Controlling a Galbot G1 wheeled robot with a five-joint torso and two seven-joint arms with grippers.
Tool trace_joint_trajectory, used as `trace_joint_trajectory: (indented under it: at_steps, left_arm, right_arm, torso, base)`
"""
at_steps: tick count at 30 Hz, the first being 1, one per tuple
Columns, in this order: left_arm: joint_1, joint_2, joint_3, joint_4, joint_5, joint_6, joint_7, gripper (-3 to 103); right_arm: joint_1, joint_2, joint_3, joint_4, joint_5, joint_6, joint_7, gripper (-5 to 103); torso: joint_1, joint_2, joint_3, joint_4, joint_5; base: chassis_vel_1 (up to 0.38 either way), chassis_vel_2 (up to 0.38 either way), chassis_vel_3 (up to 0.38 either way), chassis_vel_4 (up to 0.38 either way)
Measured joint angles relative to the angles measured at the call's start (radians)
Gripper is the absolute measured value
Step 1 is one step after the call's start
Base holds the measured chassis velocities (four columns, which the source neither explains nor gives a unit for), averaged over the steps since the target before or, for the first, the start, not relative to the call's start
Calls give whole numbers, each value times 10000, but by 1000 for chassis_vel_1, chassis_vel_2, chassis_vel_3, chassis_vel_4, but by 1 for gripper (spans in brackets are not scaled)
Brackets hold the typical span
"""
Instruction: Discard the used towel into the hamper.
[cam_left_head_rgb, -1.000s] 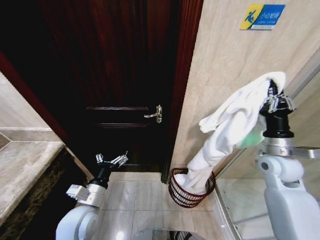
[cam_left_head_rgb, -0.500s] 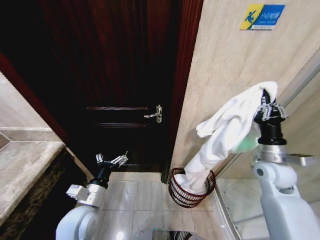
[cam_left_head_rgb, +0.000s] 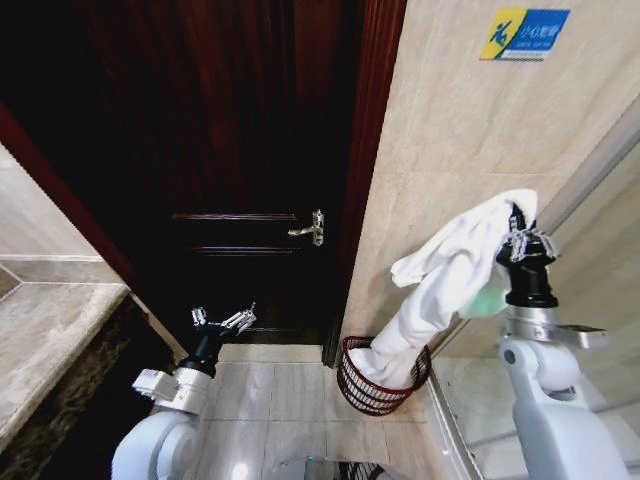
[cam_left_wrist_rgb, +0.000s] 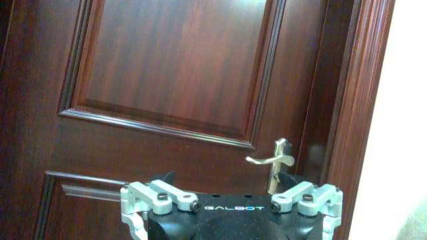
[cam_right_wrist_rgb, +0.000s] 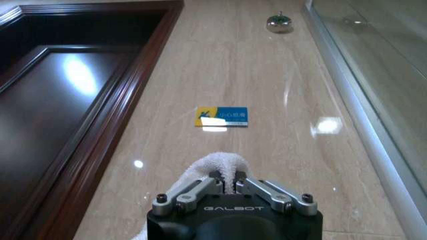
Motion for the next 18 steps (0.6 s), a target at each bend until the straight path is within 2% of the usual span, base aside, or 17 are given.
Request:
trace_joint_trajectory:
  at_steps: [18]
  left_arm:
    - [0,0,0,0,0,0,0,100]
  right_arm:
    - [-728,631,-201,-333,-293,492,-339,5]
  torso:
    - [0,0,0,0,0]
  base:
    - [0,0,0,0]
